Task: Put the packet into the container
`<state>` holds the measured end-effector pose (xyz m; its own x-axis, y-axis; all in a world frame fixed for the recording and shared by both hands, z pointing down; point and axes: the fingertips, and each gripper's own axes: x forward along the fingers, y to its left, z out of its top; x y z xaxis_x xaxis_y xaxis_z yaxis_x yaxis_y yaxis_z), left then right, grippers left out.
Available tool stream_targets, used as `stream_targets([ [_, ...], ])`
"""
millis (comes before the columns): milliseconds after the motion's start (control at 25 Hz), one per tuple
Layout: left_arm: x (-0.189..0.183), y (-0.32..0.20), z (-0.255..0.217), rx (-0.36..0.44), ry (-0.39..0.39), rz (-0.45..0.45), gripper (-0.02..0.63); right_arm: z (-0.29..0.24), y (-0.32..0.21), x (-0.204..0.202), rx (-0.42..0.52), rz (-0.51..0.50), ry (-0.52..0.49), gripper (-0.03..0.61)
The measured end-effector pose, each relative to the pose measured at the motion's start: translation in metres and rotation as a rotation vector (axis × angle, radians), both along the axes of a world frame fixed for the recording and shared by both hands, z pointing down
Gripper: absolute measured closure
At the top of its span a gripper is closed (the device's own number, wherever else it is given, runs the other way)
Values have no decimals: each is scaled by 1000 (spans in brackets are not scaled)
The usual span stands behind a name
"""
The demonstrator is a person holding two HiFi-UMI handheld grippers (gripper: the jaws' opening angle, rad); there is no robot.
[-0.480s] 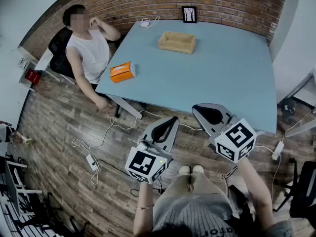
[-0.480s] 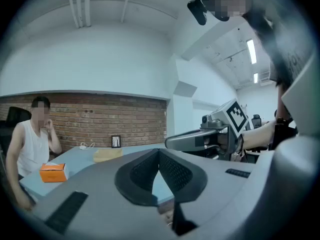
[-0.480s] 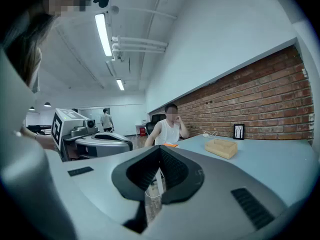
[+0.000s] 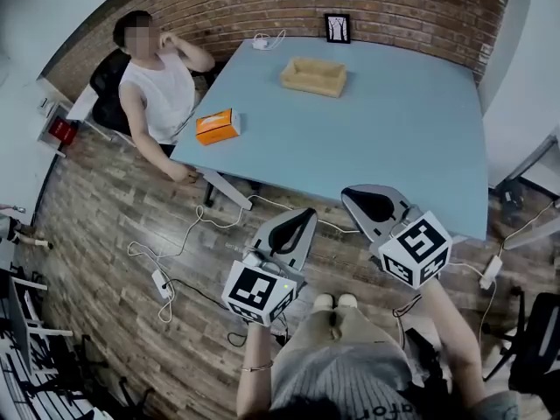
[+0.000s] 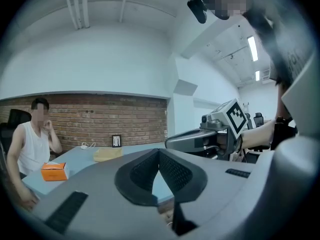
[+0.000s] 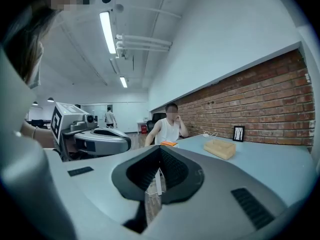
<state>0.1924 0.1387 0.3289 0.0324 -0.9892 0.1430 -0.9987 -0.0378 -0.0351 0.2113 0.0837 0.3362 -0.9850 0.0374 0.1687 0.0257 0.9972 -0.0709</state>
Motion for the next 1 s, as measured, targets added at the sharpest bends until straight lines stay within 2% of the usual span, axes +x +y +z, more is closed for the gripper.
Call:
stream_targets([
  [280,0,-8,-1,11,-3,-42,606,3,-8,3,-6,-27,-18,568],
  [400,-11,-10,-7,24,-16,-78,606,-1,-12,-12,-24,-62,-37,566],
  [720,-66,-6,1,26,4,-168,606,-8,-8,-67,-21,-197,-47,566],
  [1000,-142,-17,6,27,-1,-186,606,-4,-18,-145,-72,-254,-3,566],
])
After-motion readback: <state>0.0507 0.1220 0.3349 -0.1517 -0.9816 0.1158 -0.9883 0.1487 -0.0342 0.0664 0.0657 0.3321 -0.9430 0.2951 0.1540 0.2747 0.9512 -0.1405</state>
